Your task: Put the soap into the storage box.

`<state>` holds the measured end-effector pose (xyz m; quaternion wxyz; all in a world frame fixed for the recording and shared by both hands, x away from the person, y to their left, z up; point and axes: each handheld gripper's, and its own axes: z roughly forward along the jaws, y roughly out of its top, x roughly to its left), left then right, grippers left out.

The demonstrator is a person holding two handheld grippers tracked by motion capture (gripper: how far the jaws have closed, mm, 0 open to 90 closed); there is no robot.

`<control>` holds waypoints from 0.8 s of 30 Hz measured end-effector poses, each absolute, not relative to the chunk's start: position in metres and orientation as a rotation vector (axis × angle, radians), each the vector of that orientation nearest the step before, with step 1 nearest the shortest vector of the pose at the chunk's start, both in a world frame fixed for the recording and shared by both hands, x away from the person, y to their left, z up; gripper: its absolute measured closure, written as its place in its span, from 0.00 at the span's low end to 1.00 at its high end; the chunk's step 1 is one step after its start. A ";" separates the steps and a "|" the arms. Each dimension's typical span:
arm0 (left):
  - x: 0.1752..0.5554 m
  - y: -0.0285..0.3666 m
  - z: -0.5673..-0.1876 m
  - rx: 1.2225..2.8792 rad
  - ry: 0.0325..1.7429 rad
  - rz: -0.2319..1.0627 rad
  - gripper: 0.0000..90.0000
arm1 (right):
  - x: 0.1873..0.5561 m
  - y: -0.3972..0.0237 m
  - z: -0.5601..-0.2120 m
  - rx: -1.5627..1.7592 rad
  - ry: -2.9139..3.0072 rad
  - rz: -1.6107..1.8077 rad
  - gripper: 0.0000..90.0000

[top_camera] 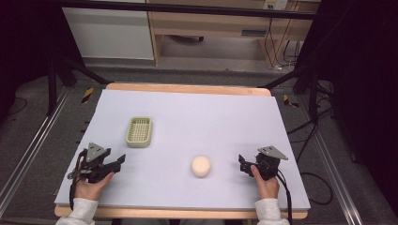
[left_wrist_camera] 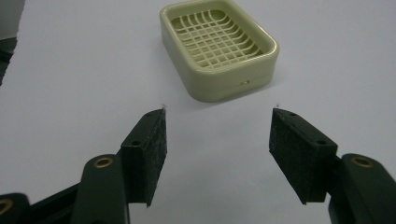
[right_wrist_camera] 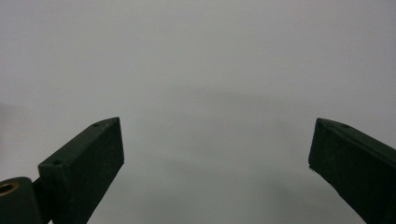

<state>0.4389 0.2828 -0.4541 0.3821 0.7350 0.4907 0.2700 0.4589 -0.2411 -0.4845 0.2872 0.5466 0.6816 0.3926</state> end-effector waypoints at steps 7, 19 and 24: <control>0.438 0.278 -0.451 1.879 1.229 0.689 0.40 | 0.459 -0.242 -0.483 1.458 1.819 1.047 0.04; 0.441 0.263 -0.446 1.900 1.179 0.644 0.38 | 0.460 -0.242 -0.482 1.446 1.839 1.027 0.04; 0.443 0.261 -0.441 1.902 1.167 0.634 0.37 | 0.460 -0.242 -0.484 1.449 1.850 1.021 0.04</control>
